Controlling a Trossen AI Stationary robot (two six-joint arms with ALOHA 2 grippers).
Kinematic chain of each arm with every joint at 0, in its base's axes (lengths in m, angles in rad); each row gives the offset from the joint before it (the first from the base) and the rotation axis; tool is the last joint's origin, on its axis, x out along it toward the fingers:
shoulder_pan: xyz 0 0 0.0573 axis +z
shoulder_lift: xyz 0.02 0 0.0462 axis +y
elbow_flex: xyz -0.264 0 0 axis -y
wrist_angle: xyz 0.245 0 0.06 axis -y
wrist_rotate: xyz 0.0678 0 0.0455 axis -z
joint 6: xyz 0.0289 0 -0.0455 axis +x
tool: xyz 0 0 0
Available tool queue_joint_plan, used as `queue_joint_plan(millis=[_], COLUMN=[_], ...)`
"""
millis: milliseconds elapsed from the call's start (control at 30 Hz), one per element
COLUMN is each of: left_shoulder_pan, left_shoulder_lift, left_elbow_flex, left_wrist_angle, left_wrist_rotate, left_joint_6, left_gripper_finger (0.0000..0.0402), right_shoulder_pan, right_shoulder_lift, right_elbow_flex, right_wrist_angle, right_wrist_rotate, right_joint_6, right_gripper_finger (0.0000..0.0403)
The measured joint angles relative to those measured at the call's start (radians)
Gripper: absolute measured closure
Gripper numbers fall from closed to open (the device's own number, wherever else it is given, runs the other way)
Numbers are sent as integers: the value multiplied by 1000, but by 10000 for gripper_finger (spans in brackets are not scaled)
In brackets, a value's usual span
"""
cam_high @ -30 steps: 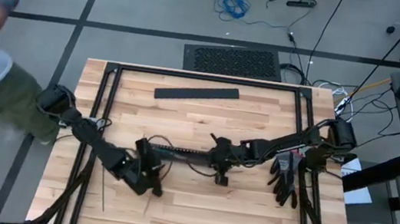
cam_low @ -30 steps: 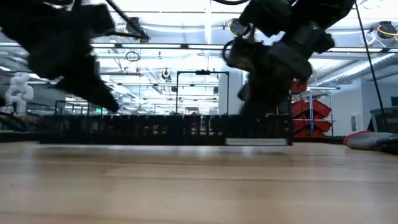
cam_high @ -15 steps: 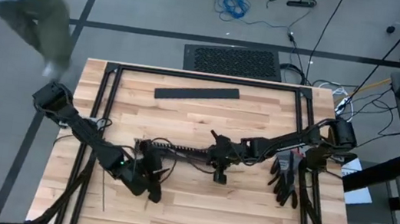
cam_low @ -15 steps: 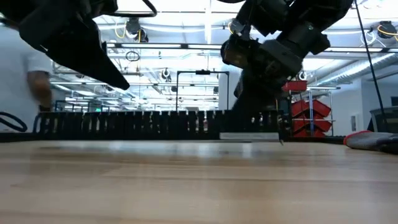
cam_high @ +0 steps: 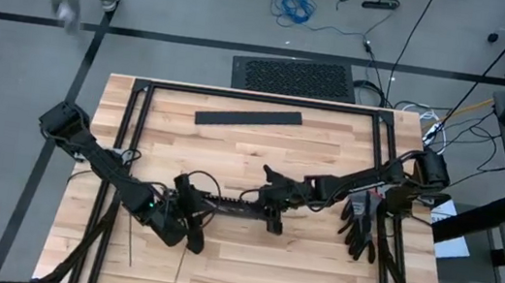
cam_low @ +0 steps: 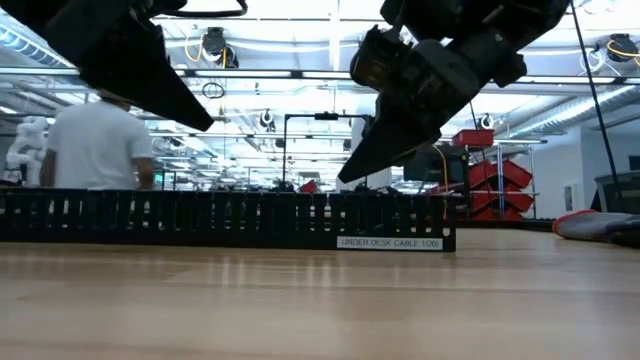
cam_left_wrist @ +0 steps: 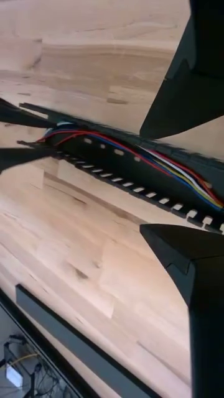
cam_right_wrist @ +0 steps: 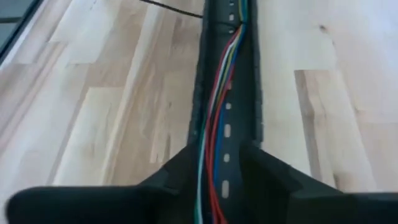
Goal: Ziptie cables
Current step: Put the zip tied cable wires into the black cable duct
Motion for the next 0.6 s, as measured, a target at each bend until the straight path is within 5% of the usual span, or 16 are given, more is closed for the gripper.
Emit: queue_joint_plan(millis=[200, 600], left_shoulder_pan=[0, 28], left_shoulder_lift=[0, 75], left_elbow_flex=[0, 0], left_wrist_angle=[56, 130], left_wrist_rotate=[-40, -59], left_joint_6=[-2, -2], left_gripper_finger=[168, 168], right_shoulder_pan=[-7, 141], right_shoulder_lift=[-32, -120], right_elbow_flex=[0, 2], right_wrist_angle=[-54, -490], right_wrist_rotate=[6, 173], right_joint_6=[79, 255], right_gripper_finger=[269, 349])
